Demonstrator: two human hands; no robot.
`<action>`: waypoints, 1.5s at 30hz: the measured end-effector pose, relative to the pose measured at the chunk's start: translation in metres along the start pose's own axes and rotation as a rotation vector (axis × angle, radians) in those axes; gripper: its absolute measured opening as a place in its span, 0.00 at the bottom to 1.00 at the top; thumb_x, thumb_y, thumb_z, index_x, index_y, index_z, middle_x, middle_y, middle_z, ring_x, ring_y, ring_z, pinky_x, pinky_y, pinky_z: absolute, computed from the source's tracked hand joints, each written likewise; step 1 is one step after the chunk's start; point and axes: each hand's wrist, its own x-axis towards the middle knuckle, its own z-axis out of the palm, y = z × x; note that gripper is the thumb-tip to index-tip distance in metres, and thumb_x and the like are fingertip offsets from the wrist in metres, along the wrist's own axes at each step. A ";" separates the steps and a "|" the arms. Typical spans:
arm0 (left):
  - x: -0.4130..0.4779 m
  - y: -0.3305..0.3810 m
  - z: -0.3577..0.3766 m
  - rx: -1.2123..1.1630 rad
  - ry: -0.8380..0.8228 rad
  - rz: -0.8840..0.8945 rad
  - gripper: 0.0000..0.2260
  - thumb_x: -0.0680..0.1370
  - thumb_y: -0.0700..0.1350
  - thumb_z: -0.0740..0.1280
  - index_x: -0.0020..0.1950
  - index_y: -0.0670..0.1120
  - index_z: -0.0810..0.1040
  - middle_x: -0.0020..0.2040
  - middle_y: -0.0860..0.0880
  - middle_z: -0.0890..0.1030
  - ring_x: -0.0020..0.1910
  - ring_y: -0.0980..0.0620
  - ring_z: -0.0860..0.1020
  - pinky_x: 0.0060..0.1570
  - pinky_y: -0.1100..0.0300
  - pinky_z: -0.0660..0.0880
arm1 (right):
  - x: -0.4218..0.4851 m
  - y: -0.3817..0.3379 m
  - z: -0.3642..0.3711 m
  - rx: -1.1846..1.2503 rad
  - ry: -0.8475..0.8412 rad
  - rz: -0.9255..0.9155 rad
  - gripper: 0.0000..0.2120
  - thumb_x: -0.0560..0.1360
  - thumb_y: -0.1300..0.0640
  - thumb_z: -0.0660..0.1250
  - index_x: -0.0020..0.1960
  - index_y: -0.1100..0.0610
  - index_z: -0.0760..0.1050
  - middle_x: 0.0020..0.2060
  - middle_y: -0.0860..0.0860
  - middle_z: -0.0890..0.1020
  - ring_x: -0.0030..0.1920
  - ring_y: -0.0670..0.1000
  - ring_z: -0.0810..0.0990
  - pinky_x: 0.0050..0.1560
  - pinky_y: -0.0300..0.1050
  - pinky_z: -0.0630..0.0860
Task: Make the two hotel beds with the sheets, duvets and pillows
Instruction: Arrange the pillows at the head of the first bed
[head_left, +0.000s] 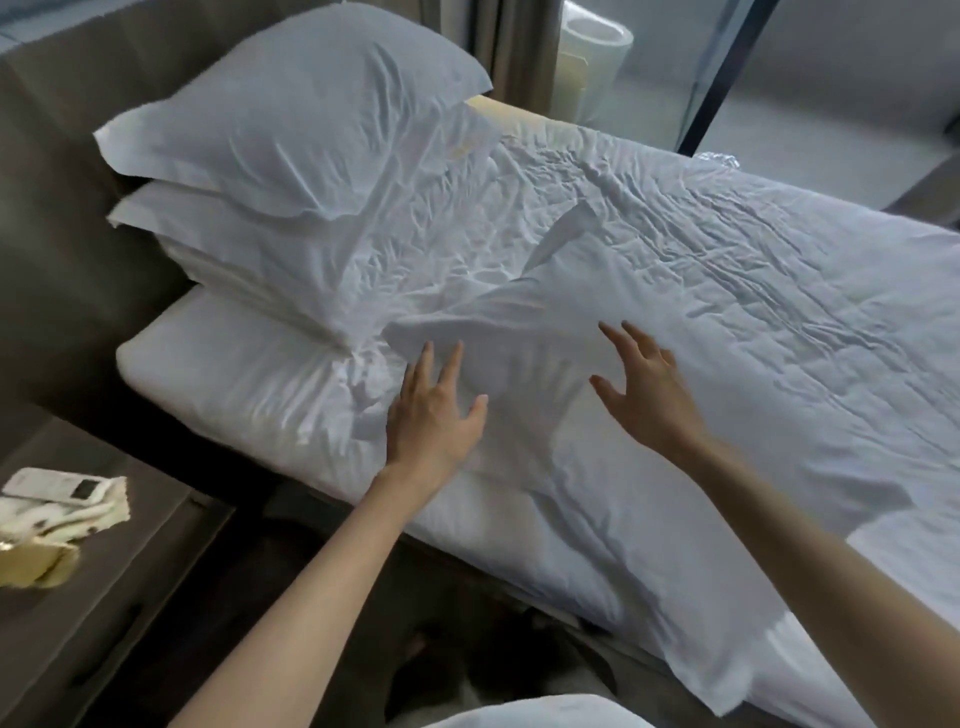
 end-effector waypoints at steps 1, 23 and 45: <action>0.003 0.004 0.011 -0.028 -0.018 -0.012 0.32 0.79 0.58 0.60 0.79 0.55 0.50 0.80 0.47 0.48 0.78 0.45 0.50 0.72 0.46 0.58 | 0.004 0.014 -0.001 -0.006 -0.008 0.033 0.32 0.77 0.51 0.66 0.78 0.48 0.58 0.77 0.54 0.59 0.73 0.61 0.61 0.71 0.57 0.63; 0.069 0.098 0.262 -0.899 0.181 -0.851 0.51 0.67 0.61 0.75 0.76 0.65 0.41 0.77 0.50 0.60 0.73 0.46 0.64 0.72 0.54 0.61 | 0.176 0.256 0.051 0.068 -0.339 0.270 0.45 0.65 0.21 0.57 0.76 0.37 0.47 0.75 0.55 0.61 0.71 0.65 0.64 0.70 0.67 0.58; -0.089 0.099 0.162 -1.029 0.794 -0.833 0.40 0.71 0.56 0.74 0.77 0.59 0.57 0.72 0.57 0.67 0.66 0.59 0.69 0.63 0.62 0.66 | 0.076 0.142 -0.020 0.430 -0.148 -0.087 0.31 0.62 0.27 0.70 0.48 0.53 0.75 0.43 0.47 0.82 0.45 0.52 0.80 0.49 0.52 0.78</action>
